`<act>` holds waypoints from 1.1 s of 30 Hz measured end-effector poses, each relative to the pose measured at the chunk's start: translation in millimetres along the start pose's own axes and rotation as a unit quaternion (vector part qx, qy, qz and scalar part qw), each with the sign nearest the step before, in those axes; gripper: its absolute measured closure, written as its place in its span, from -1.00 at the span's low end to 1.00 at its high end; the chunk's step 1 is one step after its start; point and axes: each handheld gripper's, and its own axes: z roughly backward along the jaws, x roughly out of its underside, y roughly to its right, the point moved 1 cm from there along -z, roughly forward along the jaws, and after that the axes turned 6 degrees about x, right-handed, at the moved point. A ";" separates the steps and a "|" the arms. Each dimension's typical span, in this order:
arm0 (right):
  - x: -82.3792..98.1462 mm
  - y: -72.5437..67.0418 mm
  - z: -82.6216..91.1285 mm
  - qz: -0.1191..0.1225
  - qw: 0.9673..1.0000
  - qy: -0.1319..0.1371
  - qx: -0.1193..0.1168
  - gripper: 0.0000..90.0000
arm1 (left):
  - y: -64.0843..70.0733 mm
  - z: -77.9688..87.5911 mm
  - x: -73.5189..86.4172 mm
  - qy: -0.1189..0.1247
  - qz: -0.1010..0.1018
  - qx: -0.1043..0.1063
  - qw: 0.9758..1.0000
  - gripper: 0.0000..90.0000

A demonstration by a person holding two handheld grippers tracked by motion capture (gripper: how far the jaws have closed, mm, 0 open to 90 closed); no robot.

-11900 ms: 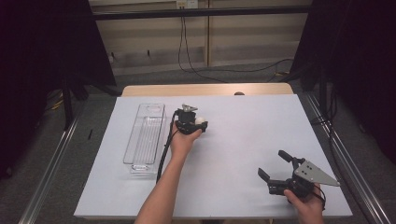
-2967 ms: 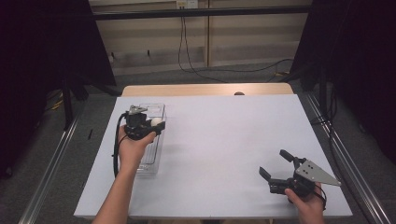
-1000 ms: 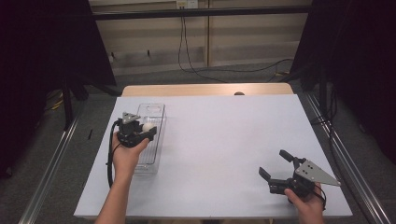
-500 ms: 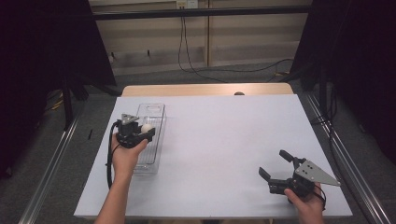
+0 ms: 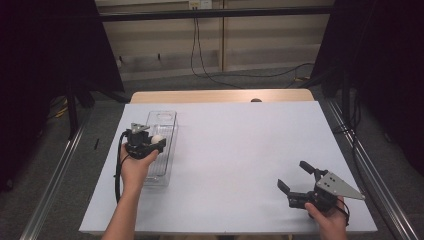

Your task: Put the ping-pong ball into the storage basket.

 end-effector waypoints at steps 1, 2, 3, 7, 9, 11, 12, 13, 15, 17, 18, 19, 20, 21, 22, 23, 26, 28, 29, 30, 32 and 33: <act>0.0 0.2 0.4 0.000 1.000 -0.002 -0.002 -0.96 | 0.0 0.0 0.1 0.002 0.003 -0.001 1.000 0.12; -0.1 0.1 0.2 -0.002 1.000 0.000 0.001 -0.96 | -0.4 0.2 0.2 0.004 0.004 -0.003 1.000 0.12; -0.1 0.4 0.4 0.001 1.000 0.000 0.001 -0.96 | -1.1 0.7 0.4 0.004 0.004 -0.002 1.000 0.12; -0.2 0.0 0.3 0.000 1.000 0.002 0.002 -0.96 | -1.7 1.9 0.6 0.008 0.005 -0.007 1.000 0.00; 0.0 -0.6 0.1 -0.002 1.000 0.001 0.000 -0.95 | -1.7 2.5 0.4 0.011 0.004 -0.010 1.000 -0.02; -0.2 -0.3 0.4 0.000 1.000 0.000 0.000 -0.95 | -1.6 3.1 0.5 0.013 0.005 -0.008 1.000 -0.05; -0.3 -0.4 0.3 0.000 1.000 0.002 0.002 -0.95 | -1.7 3.6 0.5 0.013 0.004 -0.008 1.000 -0.06; -0.3 -0.2 0.4 0.001 1.000 0.002 0.002 -0.96 | -1.3 3.9 0.6 0.014 0.005 -0.009 1.000 -0.08; -0.2 -0.1 0.5 0.000 1.000 0.001 0.002 -0.96 | -0.8 4.8 0.5 0.018 0.006 -0.008 1.000 -0.11; -0.3 -0.1 0.5 0.000 1.000 0.001 0.002 -0.96 | -0.8 6.4 0.1 0.019 0.002 -0.006 1.000 -0.15; -0.4 -0.1 0.5 0.000 1.000 0.002 0.001 -0.96 | -0.2 6.9 0.0 0.022 0.004 -0.006 1.000 -0.16; -0.4 -0.3 0.4 0.001 1.000 0.002 0.002 -0.96 | 0.1 7.7 0.0 0.023 0.005 -0.008 1.000 -0.18; -0.4 -0.3 0.6 0.001 1.000 0.001 0.001 -0.95 | 0.6 7.9 -0.2 0.026 0.007 -0.008 1.000 -0.23; -0.3 -0.4 0.7 0.000 1.000 0.000 0.001 -0.96 | 0.6 9.1 0.0 0.027 0.004 -0.009 1.000 -0.27; -0.2 -0.4 0.6 0.000 1.000 0.001 0.001 -0.96 | 0.4 9.9 0.0 0.027 0.003 -0.011 1.000 -0.32; 0.0 -0.3 0.4 -0.001 1.000 0.001 0.003 -0.96 | 1.2 10.7 0.1 0.032 0.006 -0.012 0.999 -0.37; -0.3 -0.2 0.7 -0.003 1.000 0.002 0.004 -0.96 | 2.2 14.3 1.1 0.043 0.006 -0.008 0.999 -0.47; -0.4 -0.3 0.9 -0.002 1.000 0.002 0.004 -0.96 | 2.8 16.0 3.1 0.050 0.006 -0.009 0.999 -0.51; -0.4 -0.3 1.0 -0.002 1.000 0.002 0.004 -0.96 | 2.1 17.2 4.0 0.049 0.003 -0.007 0.999 -0.55; -0.3 0.1 0.9 0.000 1.000 0.002 0.003 -0.96 | 2.7 17.1 5.0 0.058 0.007 -0.006 0.998 -0.58; -0.3 0.3 1.0 0.001 1.000 0.002 0.003 -0.96 | 1.8 19.3 6.6 0.062 0.006 -0.006 0.998 -0.62; -0.3 0.3 1.0 0.001 1.000 0.002 0.003 -0.96 | 2.3 19.8 7.2 0.070 0.009 -0.007 0.998 -0.64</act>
